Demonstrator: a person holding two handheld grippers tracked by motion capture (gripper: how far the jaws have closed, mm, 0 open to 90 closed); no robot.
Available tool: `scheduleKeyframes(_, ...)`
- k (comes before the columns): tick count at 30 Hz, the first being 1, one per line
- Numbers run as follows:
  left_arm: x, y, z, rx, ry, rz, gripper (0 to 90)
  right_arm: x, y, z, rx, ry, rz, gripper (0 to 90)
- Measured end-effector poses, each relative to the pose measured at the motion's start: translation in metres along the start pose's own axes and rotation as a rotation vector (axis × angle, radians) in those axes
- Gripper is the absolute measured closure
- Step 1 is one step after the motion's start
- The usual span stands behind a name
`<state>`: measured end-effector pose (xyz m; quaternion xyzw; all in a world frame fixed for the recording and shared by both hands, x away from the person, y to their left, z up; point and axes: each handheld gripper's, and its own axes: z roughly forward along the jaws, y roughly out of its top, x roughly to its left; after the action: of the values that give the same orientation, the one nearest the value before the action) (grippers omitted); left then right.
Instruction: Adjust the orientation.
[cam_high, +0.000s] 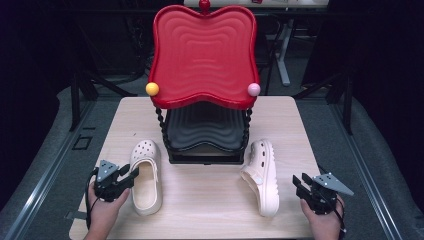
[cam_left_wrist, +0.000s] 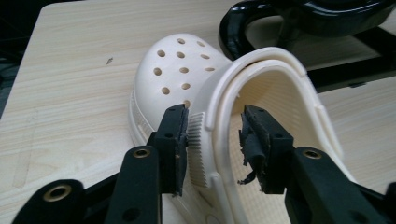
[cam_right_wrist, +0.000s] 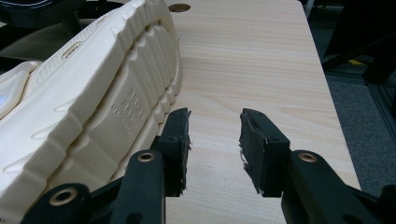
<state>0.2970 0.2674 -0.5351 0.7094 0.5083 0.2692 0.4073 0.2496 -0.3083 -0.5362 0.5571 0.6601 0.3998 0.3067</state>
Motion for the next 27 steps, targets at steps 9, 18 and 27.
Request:
scheduleKeyframes(9, -0.003, 0.003, 0.010, 0.020, 0.054, 0.024, 65.8, -0.003, -0.002, 0.002, 0.011, 0.002, 0.022, 60.8)
scheduleKeyframes(18, -0.007, 0.005, 0.008, 0.024, 0.089, 0.074, 72.5, -0.003, -0.002, 0.001, 0.002, 0.006, 0.029, 60.6)
scheduleKeyframes(27, -0.010, 0.004, 0.000, 0.028, 0.078, 0.102, 74.1, -0.005, -0.002, 0.000, 0.003, 0.005, 0.035, 60.6)
